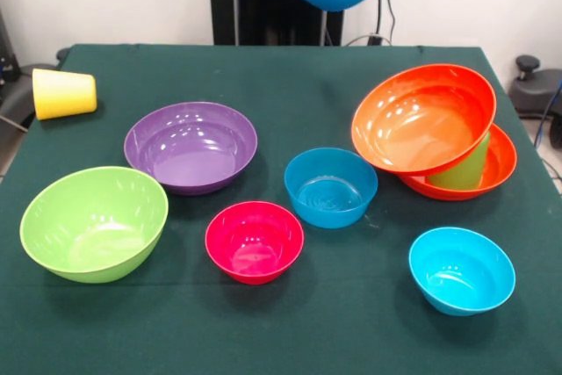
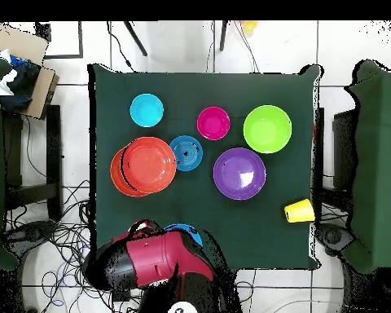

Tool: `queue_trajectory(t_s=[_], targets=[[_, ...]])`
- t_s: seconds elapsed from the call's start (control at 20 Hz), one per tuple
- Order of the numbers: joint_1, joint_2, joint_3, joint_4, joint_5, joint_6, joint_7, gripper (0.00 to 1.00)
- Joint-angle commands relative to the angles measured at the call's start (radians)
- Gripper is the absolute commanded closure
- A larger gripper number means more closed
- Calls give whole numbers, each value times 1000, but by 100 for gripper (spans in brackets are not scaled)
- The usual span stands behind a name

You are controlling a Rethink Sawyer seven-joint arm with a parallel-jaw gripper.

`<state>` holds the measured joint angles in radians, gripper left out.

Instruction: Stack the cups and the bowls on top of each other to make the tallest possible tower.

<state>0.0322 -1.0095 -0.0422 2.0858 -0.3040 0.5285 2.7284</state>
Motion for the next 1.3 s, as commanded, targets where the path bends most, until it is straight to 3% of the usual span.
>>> queue_trajectory(t_s=[0.05,1.3], targets=[[51,2,43,-96,49,143,50,100],[169,50,-13,-215,158,241,126,100]])
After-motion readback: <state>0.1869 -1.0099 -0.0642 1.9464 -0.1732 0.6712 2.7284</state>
